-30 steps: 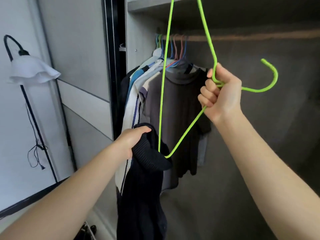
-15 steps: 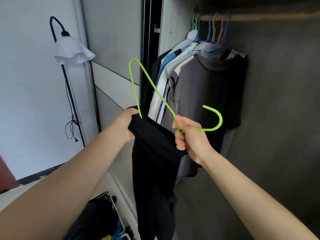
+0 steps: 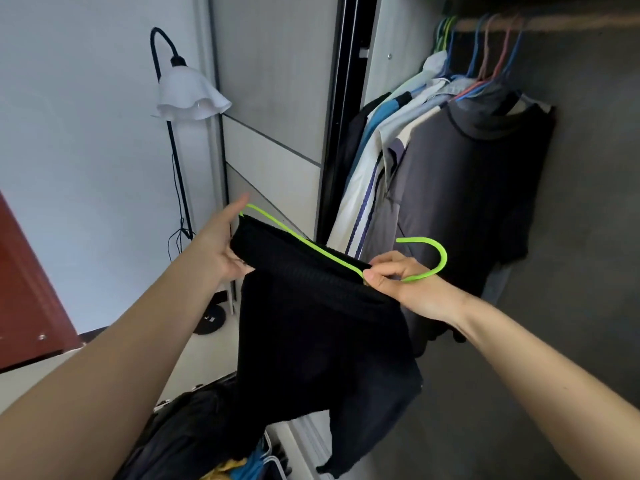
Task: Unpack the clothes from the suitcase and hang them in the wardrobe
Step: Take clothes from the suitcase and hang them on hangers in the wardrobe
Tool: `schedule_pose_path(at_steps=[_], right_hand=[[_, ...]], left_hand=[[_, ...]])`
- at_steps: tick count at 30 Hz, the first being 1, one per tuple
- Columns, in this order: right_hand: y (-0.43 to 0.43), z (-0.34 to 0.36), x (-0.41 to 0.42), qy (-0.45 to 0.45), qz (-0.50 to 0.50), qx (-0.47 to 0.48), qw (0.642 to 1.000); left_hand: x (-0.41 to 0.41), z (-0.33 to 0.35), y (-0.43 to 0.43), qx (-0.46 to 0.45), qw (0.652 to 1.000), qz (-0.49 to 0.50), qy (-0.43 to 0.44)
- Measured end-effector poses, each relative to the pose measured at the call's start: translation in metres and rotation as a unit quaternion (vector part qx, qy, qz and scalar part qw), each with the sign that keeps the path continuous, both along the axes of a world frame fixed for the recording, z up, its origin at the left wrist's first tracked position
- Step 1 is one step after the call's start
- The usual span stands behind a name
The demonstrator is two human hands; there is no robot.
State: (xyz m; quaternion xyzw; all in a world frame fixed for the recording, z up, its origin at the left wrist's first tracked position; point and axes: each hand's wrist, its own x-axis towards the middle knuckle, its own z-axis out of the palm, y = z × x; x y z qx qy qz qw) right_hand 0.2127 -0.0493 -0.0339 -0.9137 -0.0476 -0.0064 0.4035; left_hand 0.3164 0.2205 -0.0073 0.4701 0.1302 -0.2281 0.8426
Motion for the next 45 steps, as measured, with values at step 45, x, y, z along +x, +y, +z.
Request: schedule_pose_path(at_steps=[45], right_hand=[[-0.053,0.049,0.012,0.036,-0.027,-0.016,0.999]], left_hand=[[-0.022,-0.011,-0.008,0.548,0.636,0.053,-0.54]])
